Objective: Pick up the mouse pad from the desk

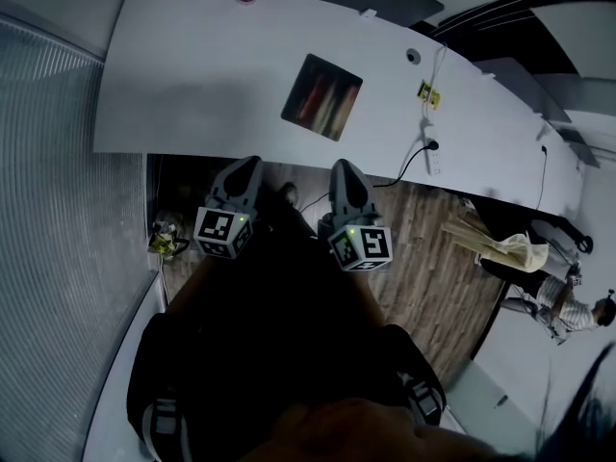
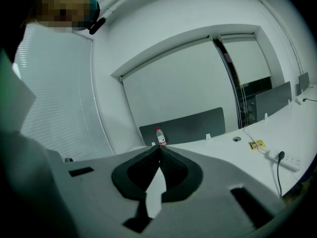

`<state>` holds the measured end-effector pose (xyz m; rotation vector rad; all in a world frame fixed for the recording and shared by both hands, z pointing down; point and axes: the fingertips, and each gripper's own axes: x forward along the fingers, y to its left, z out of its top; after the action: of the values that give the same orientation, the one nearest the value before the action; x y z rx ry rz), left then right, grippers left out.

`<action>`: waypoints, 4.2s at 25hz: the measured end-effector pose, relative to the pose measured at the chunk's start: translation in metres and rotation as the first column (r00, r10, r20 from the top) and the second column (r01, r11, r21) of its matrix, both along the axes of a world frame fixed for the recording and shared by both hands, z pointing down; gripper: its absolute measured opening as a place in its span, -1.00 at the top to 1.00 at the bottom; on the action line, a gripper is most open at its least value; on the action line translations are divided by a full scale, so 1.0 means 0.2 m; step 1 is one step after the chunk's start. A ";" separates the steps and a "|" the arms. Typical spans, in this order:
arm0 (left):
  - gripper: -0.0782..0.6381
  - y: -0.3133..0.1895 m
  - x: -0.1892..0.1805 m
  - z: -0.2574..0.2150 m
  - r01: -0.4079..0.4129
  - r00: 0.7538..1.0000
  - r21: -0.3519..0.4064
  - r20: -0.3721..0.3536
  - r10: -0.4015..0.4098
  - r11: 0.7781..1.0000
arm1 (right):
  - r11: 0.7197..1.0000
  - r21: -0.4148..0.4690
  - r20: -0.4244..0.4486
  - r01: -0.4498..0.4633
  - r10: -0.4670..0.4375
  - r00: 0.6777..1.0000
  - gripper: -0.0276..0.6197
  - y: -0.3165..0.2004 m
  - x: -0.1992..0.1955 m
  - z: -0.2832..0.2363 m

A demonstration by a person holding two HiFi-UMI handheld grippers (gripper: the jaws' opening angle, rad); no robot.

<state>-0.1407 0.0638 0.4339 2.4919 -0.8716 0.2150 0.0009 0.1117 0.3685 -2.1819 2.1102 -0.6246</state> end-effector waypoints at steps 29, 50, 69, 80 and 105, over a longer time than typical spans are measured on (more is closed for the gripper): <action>0.76 -0.27 0.55 0.45 0.227 0.968 -0.161 0.148 -0.203 0.961 | 0.951 -0.157 0.021 0.267 -0.267 0.963 0.91 -0.51 0.76 0.39; 0.46 -0.43 0.58 0.97 0.250 0.961 -0.396 0.213 -0.176 0.884 | 0.874 -0.372 0.042 0.312 -0.320 0.947 0.73 -0.78 0.92 0.97; 0.29 -0.51 0.63 1.27 0.293 0.942 -0.474 0.291 -0.166 0.830 | 0.795 -0.539 0.016 0.276 -0.318 0.948 0.45 -0.89 1.14 1.54; 0.26 -0.47 0.65 1.36 0.303 0.933 -0.496 0.327 -0.148 0.814 | 0.760 -0.592 0.004 0.269 -0.331 0.944 0.39 -0.91 1.24 1.69; 0.20 -0.46 0.67 1.41 0.328 0.925 -0.527 0.347 -0.154 0.784 | 0.699 -0.642 0.028 0.313 -0.387 0.922 0.35 -0.97 1.19 1.76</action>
<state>-0.0062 -0.0276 0.7166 1.7793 -1.0480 0.6618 0.2389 -0.0822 0.7214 -2.0970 2.7115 -1.4901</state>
